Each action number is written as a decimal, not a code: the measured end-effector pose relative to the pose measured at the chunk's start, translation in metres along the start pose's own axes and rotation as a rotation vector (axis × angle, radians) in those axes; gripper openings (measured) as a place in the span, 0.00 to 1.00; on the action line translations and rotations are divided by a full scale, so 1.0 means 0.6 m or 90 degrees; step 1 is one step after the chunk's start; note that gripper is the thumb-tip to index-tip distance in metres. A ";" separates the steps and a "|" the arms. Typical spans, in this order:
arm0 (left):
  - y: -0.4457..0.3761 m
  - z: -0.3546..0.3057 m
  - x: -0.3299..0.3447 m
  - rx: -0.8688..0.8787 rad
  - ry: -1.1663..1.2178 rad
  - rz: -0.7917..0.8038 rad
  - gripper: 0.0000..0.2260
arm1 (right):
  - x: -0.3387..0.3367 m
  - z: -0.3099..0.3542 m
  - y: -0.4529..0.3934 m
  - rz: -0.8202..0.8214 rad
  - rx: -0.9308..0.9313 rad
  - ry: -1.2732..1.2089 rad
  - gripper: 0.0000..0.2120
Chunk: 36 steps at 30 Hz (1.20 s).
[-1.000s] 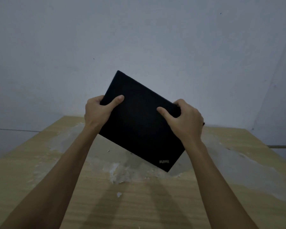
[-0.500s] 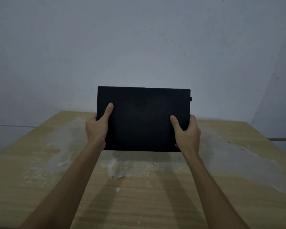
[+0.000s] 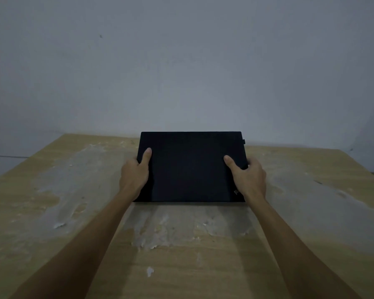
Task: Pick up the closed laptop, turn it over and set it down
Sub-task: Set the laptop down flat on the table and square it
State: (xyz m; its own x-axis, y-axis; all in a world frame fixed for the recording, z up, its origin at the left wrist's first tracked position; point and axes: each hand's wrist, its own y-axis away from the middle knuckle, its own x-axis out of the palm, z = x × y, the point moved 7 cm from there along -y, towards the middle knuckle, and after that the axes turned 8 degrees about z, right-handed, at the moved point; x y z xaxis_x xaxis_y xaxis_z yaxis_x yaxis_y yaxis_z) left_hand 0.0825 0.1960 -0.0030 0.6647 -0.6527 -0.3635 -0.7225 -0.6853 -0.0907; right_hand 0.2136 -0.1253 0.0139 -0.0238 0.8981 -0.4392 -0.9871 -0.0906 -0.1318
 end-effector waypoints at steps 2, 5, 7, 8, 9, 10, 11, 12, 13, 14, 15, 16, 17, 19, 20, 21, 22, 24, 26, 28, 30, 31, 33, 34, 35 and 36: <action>-0.029 0.010 0.014 -0.010 -0.028 0.017 0.29 | 0.015 -0.013 -0.022 0.007 0.019 0.005 0.23; -0.066 0.019 0.034 -0.025 -0.079 0.023 0.33 | 0.029 -0.026 -0.053 0.004 0.037 0.019 0.25; -0.085 0.021 0.045 -0.032 -0.129 0.025 0.33 | 0.038 -0.039 -0.072 0.007 0.059 0.033 0.27; -0.090 0.021 0.049 -0.035 -0.154 0.028 0.32 | 0.041 -0.046 -0.079 0.007 0.069 0.041 0.28; -0.097 0.023 0.055 -0.040 -0.183 0.026 0.32 | 0.044 -0.052 -0.086 0.007 0.078 0.049 0.29; -0.101 0.022 0.058 -0.045 -0.214 0.020 0.32 | 0.046 -0.056 -0.092 0.006 0.084 0.060 0.29; -0.105 0.020 0.061 -0.043 -0.245 0.009 0.31 | 0.048 -0.058 -0.097 0.005 0.085 0.074 0.29; -0.108 0.017 0.062 -0.040 -0.263 -0.002 0.31 | 0.048 -0.058 -0.100 0.003 0.083 0.089 0.29; -0.110 0.017 0.062 -0.035 -0.274 -0.013 0.29 | 0.047 -0.056 -0.101 -0.001 0.078 0.101 0.28; -0.113 0.016 0.061 -0.030 -0.280 -0.022 0.28 | 0.047 -0.055 -0.103 -0.005 0.075 0.105 0.26; -0.115 0.018 0.061 -0.023 -0.287 -0.029 0.28 | 0.049 -0.055 -0.104 -0.004 0.071 0.101 0.25; -0.115 0.019 0.060 -0.020 -0.289 -0.028 0.28 | 0.050 -0.056 -0.104 -0.002 0.068 0.090 0.24; -0.117 0.022 0.060 -0.018 -0.285 -0.024 0.27 | 0.051 -0.057 -0.105 -0.002 0.067 0.077 0.24; -0.115 0.025 0.061 -0.002 -0.270 -0.014 0.26 | 0.052 -0.058 -0.104 0.003 0.068 0.072 0.24; -0.112 0.025 0.061 0.011 -0.261 -0.009 0.25 | 0.051 -0.058 -0.101 0.007 0.069 0.074 0.24; -0.109 0.024 0.061 0.026 -0.250 -0.005 0.25 | 0.051 -0.058 -0.100 0.012 0.071 0.076 0.24; -0.105 0.024 0.061 0.041 -0.234 0.003 0.23 | 0.050 -0.058 -0.097 0.015 0.074 0.074 0.24; -0.096 0.027 0.059 0.064 -0.201 0.018 0.21 | 0.046 -0.062 -0.089 0.017 0.084 0.071 0.22; -0.079 0.029 0.054 0.070 -0.183 0.029 0.18 | 0.038 -0.066 -0.074 0.018 0.088 0.077 0.21; -0.064 0.036 0.051 0.076 -0.177 0.038 0.17 | 0.031 -0.068 -0.060 0.019 0.082 0.093 0.21; -0.049 0.045 0.049 0.075 -0.182 0.051 0.17 | 0.025 -0.070 -0.046 0.029 0.082 0.101 0.20; -0.040 0.046 0.046 0.078 -0.187 0.053 0.17 | 0.023 -0.073 -0.038 0.034 0.086 0.100 0.20; -0.035 0.047 0.040 0.093 -0.182 0.047 0.17 | 0.018 -0.075 -0.029 0.031 0.087 0.098 0.19; -0.032 0.052 0.037 0.093 -0.179 0.043 0.17 | 0.014 -0.077 -0.022 0.026 0.085 0.100 0.19; -0.032 0.056 0.035 0.095 -0.177 0.038 0.17 | 0.012 -0.078 -0.020 0.021 0.084 0.101 0.19; -0.029 0.061 0.032 0.092 -0.178 0.033 0.16 | 0.011 -0.079 -0.016 0.020 0.083 0.100 0.19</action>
State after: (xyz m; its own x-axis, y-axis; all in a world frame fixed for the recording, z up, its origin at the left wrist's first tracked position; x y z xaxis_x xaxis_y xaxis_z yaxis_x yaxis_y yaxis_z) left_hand 0.1009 0.2075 -0.0425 0.5625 -0.5582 -0.6099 -0.7872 -0.5871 -0.1887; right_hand 0.2304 -0.1390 -0.0296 -0.0400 0.8165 -0.5760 -0.9987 -0.0515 -0.0036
